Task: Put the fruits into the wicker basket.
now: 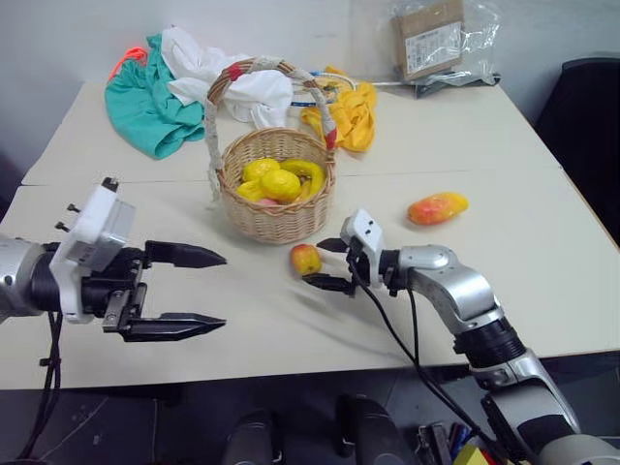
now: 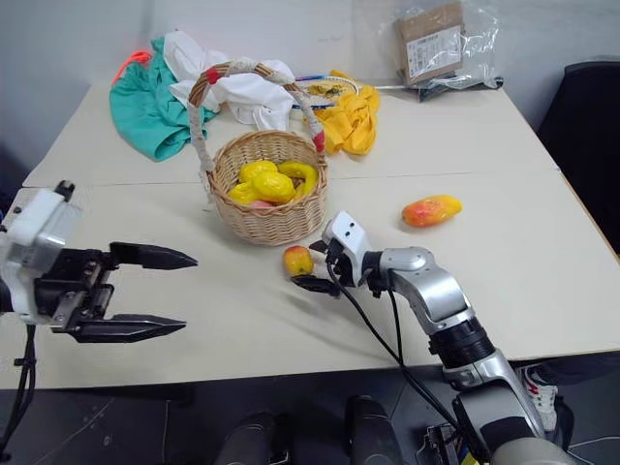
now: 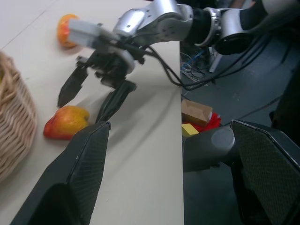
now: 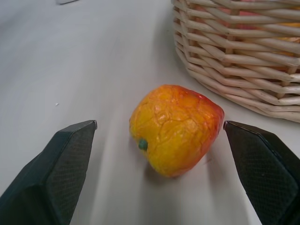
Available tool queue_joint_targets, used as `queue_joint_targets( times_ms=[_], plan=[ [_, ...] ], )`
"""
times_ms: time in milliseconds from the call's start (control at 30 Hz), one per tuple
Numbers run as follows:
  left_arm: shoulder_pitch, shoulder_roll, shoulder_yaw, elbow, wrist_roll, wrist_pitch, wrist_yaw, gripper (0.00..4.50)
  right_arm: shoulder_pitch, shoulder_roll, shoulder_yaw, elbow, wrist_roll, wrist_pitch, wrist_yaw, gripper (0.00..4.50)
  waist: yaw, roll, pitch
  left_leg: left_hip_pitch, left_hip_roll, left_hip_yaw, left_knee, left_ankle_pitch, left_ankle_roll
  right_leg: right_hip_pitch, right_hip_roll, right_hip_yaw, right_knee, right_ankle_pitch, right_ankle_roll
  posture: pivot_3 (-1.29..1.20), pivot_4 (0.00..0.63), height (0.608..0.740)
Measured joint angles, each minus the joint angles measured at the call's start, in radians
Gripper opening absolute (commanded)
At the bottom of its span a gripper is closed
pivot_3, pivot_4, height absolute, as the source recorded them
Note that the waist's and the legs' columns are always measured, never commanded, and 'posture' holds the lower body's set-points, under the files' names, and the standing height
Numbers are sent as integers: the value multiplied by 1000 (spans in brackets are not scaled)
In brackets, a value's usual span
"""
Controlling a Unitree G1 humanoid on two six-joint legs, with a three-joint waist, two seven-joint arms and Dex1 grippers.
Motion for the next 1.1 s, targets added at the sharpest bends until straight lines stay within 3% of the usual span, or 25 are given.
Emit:
queue_joint_targets(
  times_ms=[200,433,500,700,900,1000,1033,1100],
  plan=[
    [5,0,-28,5,17,-21,-2,4317,-13,84,10,90,-63,-37,-40,4500,-12,0,0,0,0,0,0,0,0,-1,3,0,0,0,0,0,150,740],
    [24,0,1,54,51,-36,4,4342,-2,120,-22,87,-45,-67,-12,2315,-14,0,0,-1,1,0,0,0,0,-1,5,1,0,0,0,0,150,740],
    [26,-3,25,81,54,-35,18,4342,7,115,-53,17,21,-44,39,2049,-14,0,0,-1,1,0,0,0,0,-1,5,1,0,0,0,0,150,740],
    [25,-20,93,131,42,-27,70,4342,-87,129,-109,-102,145,59,67,2036,-16,0,0,0,2,0,0,1,-1,-2,5,1,1,0,0,0,150,740],
    [-6,-47,70,143,42,-33,118,4342,-441,267,-108,306,-43,-86,-195,2036,-23,0,0,0,3,4,0,1,-4,-7,4,4,10,-2,-4,0,150,740],
    [-12,-56,63,138,42,-33,139,4342,-483,277,-109,480,-102,-150,-247,2036,-16,-1,-1,-4,4,2,-1,1,-4,-7,5,5,8,-2,-4,0,150,740],
    [-13,-58,62,137,42,-33,144,4342,-481,278,-115,491,-104,-164,-243,2743,-17,-1,0,-6,3,2,-1,1,-4,-8,5,5,7,-2,-4,0,150,740],
    [-17,-60,55,133,42,-33,148,4342,-477,276,-128,477,-97,-152,-218,3265,-19,-1,-1,-7,3,2,0,1,-3,-8,5,4,6,-2,-4,0,150,740]
  ],
)
